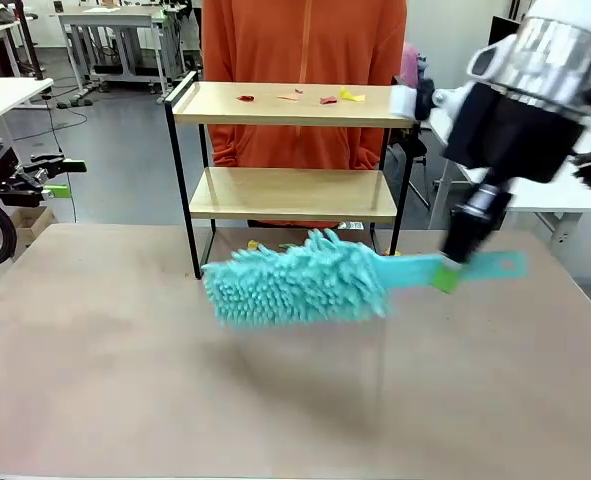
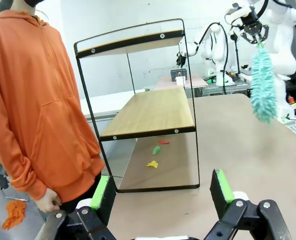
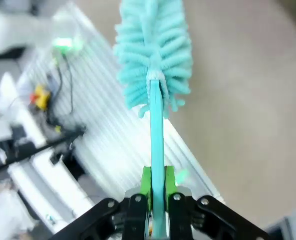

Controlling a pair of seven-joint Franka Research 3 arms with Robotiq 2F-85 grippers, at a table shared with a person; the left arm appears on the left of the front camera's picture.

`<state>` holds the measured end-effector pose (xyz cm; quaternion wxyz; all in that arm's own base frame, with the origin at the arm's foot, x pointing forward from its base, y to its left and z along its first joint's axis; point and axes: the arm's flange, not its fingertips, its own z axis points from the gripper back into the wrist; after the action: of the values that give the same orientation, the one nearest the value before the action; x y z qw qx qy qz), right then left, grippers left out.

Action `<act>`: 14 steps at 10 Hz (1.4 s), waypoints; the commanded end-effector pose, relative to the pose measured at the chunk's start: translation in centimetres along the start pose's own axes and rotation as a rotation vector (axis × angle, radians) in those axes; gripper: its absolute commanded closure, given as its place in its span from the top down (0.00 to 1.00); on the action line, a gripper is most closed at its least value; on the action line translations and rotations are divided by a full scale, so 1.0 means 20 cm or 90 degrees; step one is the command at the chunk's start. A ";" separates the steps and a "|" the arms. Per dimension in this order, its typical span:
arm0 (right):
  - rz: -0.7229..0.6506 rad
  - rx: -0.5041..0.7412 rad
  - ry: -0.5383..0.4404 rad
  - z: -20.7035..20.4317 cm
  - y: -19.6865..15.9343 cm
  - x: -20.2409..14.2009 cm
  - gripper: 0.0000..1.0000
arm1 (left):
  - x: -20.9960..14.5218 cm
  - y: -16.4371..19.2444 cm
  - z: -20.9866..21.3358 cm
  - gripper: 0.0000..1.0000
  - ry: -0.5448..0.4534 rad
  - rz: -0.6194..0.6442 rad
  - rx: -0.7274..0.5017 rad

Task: Clean the shelf.
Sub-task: Clean the specific section of the Shelf indicated by the human with the Duster.

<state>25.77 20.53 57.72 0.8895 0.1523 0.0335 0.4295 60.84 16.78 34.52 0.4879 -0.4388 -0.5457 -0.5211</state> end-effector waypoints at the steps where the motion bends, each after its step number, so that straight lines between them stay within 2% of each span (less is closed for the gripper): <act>1: 0.063 -0.028 0.065 0.09 -0.08 -0.14 0.13 | 0.01 -0.01 -0.01 1.00 0.005 0.001 -0.006; 3: 0.066 -0.044 0.151 0.07 -0.15 -0.34 0.13 | 0.01 -0.01 -0.01 1.00 0.005 0.001 -0.006; 5: 0.059 -0.046 0.151 0.03 -0.24 -0.49 0.13 | 0.01 -0.01 -0.01 1.00 0.005 0.001 -0.006; 7: 0.065 -0.020 0.129 0.00 -0.29 -0.57 0.13 | 0.01 -0.01 -0.01 1.00 0.005 0.001 -0.006; 8: -0.023 -0.052 0.141 -0.01 -0.34 -0.54 0.13 | 0.01 -0.01 -0.01 1.00 0.005 0.001 -0.006; 9: 0.042 -0.027 0.154 0.02 -0.25 -0.53 0.13 | 0.01 -0.01 -0.01 1.00 0.005 0.001 -0.006; 14: 0.042 -0.027 0.154 0.02 -0.25 -0.53 0.13 | 0.01 -0.01 -0.01 1.00 0.005 0.001 -0.006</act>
<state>23.01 9.17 55.35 0.8710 0.0783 0.1270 0.4681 60.85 16.78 34.54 0.4879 -0.4387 -0.5458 -0.5212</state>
